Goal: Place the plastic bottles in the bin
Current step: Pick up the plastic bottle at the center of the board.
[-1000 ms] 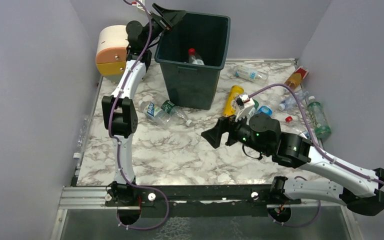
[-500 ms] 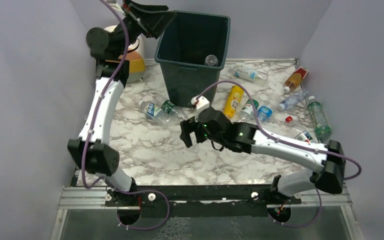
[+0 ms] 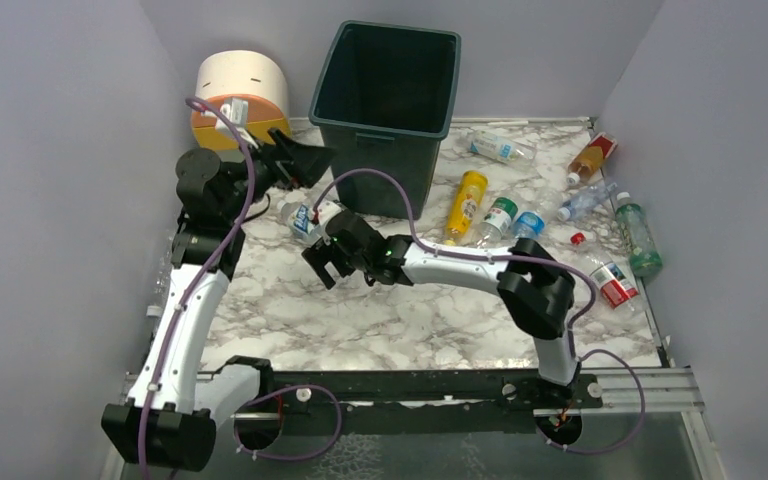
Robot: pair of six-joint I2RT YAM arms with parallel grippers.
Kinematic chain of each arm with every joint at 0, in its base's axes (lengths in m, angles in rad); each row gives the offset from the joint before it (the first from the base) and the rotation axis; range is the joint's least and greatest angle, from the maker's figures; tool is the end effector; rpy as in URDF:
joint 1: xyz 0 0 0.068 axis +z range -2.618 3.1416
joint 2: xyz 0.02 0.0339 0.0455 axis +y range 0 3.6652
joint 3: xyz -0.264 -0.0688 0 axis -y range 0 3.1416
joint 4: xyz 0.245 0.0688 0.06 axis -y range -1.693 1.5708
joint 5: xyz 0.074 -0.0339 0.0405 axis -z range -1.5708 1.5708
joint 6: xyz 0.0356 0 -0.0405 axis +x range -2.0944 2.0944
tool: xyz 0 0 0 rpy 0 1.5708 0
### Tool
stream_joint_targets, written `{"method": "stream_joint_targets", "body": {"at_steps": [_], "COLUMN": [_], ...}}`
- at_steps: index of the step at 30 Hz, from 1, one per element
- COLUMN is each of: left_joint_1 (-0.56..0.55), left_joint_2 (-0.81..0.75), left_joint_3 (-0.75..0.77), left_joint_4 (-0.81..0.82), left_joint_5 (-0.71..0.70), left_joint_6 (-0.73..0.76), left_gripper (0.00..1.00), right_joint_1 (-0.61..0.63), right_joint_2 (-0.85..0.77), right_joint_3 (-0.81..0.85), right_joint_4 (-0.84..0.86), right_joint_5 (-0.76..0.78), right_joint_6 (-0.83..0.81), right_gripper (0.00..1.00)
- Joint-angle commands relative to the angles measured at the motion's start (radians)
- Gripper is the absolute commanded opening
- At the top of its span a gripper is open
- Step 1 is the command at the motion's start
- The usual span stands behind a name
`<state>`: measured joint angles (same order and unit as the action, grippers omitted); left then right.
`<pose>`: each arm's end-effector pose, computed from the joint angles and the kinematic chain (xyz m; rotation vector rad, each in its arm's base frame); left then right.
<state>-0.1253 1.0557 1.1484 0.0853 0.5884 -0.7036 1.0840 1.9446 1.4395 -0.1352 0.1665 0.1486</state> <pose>0.2260 -0.0484 0.4440 0.0886 1.5129 -1.0814 0.2145 0.3926 0.2280 -0.9281 2.0462 0.4985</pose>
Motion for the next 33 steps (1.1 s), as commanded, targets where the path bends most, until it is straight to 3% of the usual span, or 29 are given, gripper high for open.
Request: {"method": "stream_joint_targets", "body": {"at_steps": [1,11,20,33], "left_joint_1": [0.006,-0.014,-0.017,-0.017], "left_joint_2": [-0.158,-0.313,-0.339,-0.333], "left_joint_3": [-0.09,-0.137,-0.194,-0.215], "left_joint_4": [-0.197,-0.417,-0.406,-0.374], "left_joint_5": [-0.099,-0.167,-0.162,-0.137], "left_joint_6": [0.1,0.169,0.144,0.119], "left_gripper": [0.99,0.99,0.99,0.99], "right_joint_1": [-0.041,-0.096,-0.104,-0.107], "right_joint_2": [0.106,0.291,0.339,0.443], "right_joint_3": [0.076,0.2,0.253,0.333], "right_joint_4": [0.182,0.321,0.322,0.219], "right_joint_5": [-0.01,-0.034,-0.08,-0.137], "right_joint_6": [-0.111,-0.165,-0.213,-0.132], "right_gripper": [0.99,0.99,0.99,1.0]}}
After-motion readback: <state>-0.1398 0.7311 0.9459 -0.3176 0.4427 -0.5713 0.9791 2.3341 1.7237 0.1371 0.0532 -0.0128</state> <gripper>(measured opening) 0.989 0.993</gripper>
